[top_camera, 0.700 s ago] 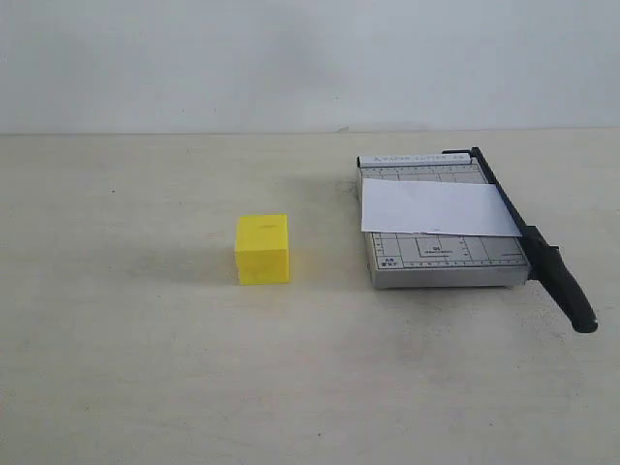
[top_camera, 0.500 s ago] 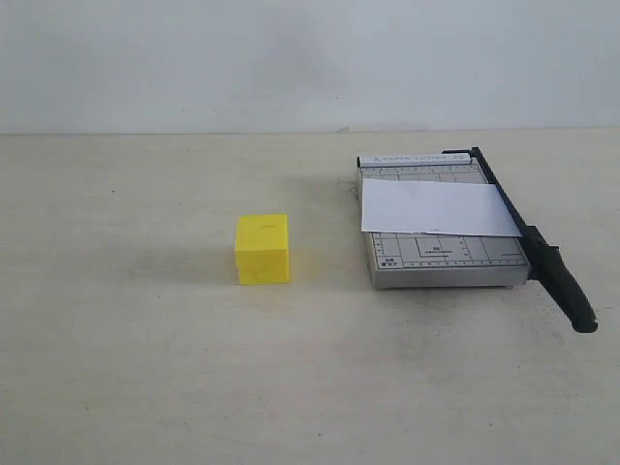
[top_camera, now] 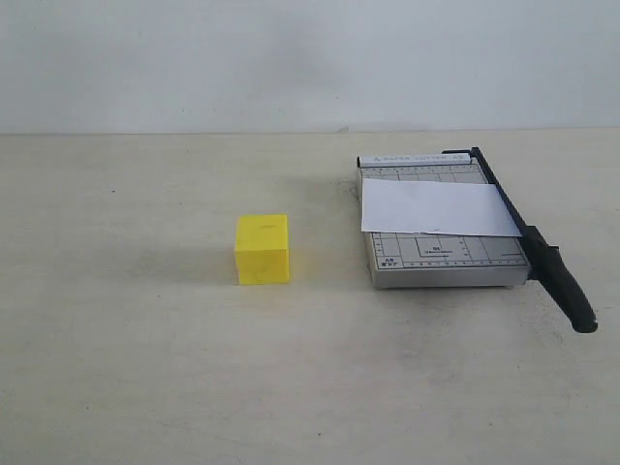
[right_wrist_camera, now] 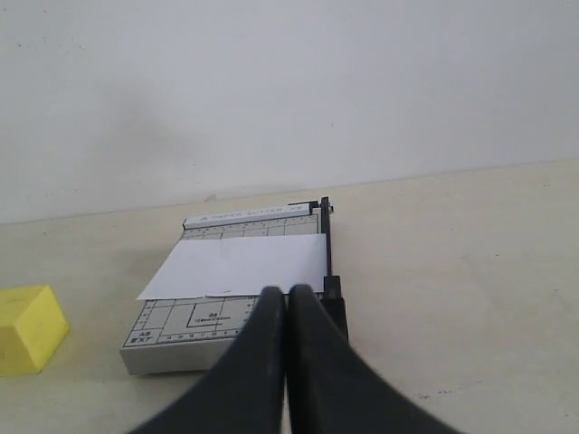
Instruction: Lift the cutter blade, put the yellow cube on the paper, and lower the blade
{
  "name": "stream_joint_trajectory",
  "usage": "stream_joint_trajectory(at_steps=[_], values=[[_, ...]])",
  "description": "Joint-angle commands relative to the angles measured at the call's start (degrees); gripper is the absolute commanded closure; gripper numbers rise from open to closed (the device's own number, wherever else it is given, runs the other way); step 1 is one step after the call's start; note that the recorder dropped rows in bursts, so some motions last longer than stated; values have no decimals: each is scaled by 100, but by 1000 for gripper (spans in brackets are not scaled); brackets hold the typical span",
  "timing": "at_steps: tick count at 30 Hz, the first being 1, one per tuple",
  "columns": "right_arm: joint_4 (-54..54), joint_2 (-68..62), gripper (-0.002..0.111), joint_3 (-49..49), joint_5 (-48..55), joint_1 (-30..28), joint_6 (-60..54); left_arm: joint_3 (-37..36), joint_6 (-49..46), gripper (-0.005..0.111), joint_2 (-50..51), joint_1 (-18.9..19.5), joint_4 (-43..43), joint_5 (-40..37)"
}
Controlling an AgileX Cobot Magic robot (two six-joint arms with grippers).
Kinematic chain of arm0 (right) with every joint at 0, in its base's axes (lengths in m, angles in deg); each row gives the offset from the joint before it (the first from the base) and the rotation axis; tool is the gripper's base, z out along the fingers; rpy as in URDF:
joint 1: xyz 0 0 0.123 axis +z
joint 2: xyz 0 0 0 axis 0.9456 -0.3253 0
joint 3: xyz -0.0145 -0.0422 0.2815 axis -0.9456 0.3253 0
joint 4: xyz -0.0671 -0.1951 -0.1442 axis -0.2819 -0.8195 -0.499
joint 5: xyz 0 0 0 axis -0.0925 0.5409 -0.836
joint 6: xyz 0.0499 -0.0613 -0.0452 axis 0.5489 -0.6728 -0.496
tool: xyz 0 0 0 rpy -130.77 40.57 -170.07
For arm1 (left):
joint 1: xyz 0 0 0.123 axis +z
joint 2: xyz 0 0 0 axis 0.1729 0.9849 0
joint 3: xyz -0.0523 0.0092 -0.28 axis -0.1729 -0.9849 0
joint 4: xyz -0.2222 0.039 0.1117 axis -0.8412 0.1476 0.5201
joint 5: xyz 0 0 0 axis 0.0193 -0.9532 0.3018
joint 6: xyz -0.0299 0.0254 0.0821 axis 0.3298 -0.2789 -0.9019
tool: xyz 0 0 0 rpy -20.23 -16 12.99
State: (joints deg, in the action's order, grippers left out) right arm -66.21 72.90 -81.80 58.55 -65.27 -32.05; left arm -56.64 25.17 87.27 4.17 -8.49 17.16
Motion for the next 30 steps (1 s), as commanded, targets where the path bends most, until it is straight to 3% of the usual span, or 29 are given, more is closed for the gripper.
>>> stream_joint_trajectory(at_steps=[1,8,14,17,20,26,30], values=[[59,30,108,-6,-332,-2,301,3,39,102,-22,20,32,0],[786,30,108,-6,-1263,-2,2200,3,39,102,-22,20,32,0],[919,30,108,-6,-1219,-2,2566,3,39,102,-22,20,32,0],[894,30,107,-168,-714,-2,2228,3,39,102,-22,20,32,0],[894,30,96,-666,40,-2,1654,3,39,102,-22,20,32,0],[496,-835,58,-1755,1488,-2,1084,3,39,102,-22,20,32,0],[138,-1883,57,-2434,2231,-2,988,3,39,102,-22,20,32,0]])
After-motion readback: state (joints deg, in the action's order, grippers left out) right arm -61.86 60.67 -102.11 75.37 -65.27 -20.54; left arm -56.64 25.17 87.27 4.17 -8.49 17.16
